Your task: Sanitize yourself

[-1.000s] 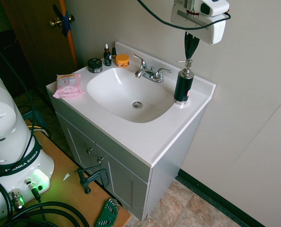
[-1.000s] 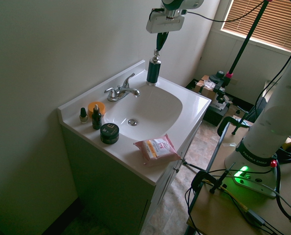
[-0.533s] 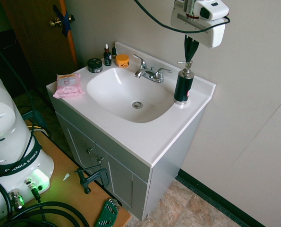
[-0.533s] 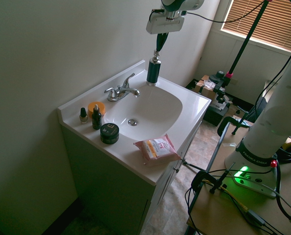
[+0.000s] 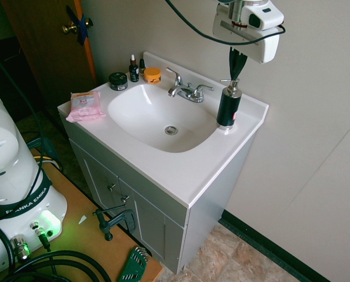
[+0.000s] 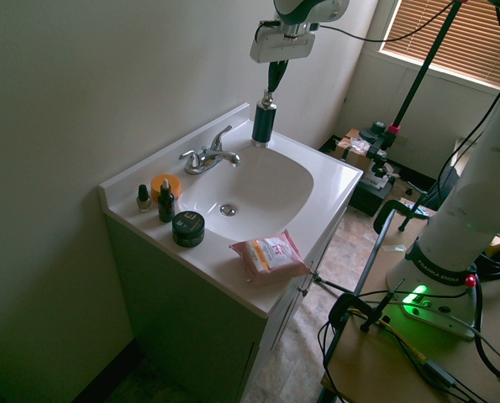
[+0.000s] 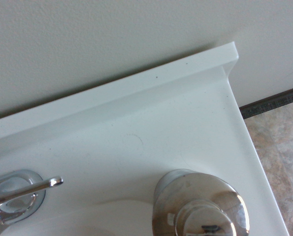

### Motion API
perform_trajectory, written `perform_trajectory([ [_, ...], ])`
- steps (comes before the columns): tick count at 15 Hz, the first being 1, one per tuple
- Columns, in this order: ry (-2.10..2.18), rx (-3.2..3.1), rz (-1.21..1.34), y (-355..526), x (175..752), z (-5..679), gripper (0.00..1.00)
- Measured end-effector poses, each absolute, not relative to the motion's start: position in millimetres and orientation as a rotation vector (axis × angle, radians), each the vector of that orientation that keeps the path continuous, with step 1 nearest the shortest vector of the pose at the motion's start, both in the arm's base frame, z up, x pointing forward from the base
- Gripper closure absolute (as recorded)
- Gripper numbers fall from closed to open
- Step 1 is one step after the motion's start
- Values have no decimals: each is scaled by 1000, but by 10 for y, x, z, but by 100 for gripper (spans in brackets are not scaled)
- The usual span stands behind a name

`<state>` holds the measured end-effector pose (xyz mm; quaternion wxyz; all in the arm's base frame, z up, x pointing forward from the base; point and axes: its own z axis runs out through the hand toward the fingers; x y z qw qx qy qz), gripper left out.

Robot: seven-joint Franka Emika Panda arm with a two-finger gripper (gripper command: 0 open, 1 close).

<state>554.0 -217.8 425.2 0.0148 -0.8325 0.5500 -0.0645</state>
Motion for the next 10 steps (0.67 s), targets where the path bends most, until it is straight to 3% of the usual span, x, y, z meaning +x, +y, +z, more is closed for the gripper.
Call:
perform_trajectory([
  [3, 1695, -2584, -237, -2163, 5570, 4409, 100],
  [4, 1678, -2587, -251, -2113, 5576, 4488, 0],
  [10, 1471, -2678, -254, -1270, 5404, 4810, 0],
])
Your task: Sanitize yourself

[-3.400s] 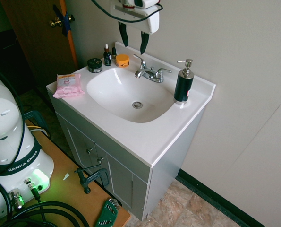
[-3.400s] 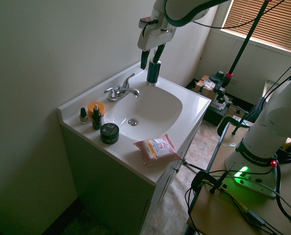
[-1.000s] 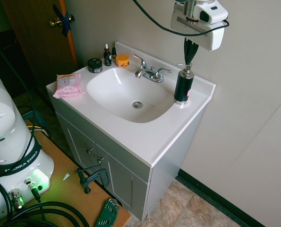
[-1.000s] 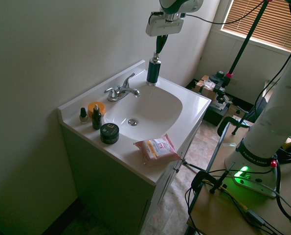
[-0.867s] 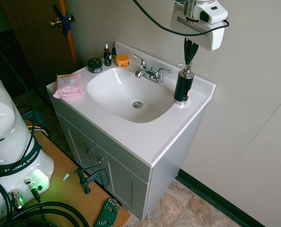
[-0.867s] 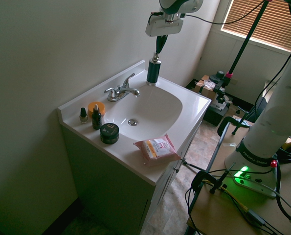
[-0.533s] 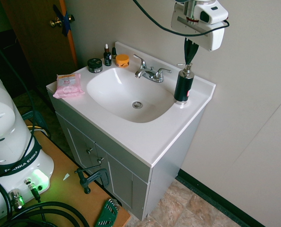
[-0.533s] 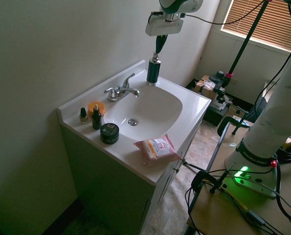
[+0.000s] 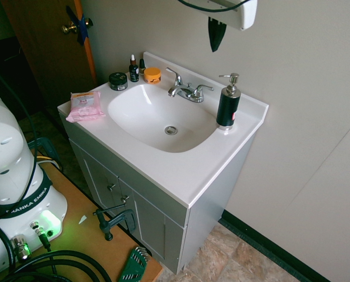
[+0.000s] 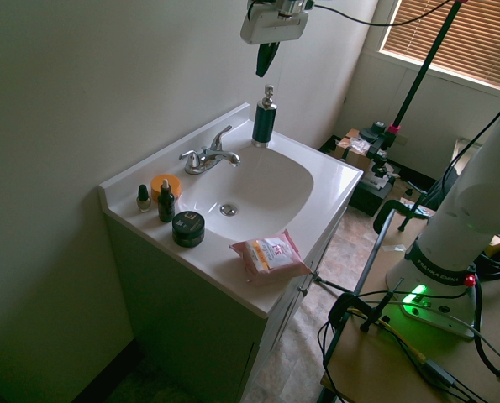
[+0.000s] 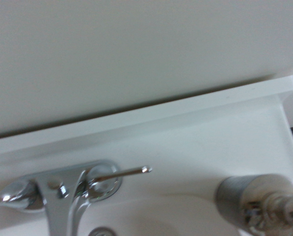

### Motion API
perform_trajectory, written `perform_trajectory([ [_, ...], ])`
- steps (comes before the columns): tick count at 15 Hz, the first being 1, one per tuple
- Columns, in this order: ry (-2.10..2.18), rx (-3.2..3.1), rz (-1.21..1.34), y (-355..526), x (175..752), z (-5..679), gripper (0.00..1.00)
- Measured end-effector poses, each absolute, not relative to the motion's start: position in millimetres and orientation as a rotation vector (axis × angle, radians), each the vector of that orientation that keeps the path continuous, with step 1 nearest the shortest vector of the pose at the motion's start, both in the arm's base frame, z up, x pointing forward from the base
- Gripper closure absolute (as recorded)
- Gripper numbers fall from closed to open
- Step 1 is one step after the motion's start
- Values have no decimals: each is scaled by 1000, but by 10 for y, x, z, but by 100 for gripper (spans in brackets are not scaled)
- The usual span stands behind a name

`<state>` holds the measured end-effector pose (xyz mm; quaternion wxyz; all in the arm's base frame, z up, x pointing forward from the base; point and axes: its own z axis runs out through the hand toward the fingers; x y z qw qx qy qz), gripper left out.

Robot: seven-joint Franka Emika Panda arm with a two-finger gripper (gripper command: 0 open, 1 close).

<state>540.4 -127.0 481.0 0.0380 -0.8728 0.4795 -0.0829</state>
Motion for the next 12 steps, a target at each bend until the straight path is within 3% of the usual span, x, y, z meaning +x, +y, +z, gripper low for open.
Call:
perform_trajectory([
  [12, 1323, -2796, -126, -502, 4780, 4116, 0],
])
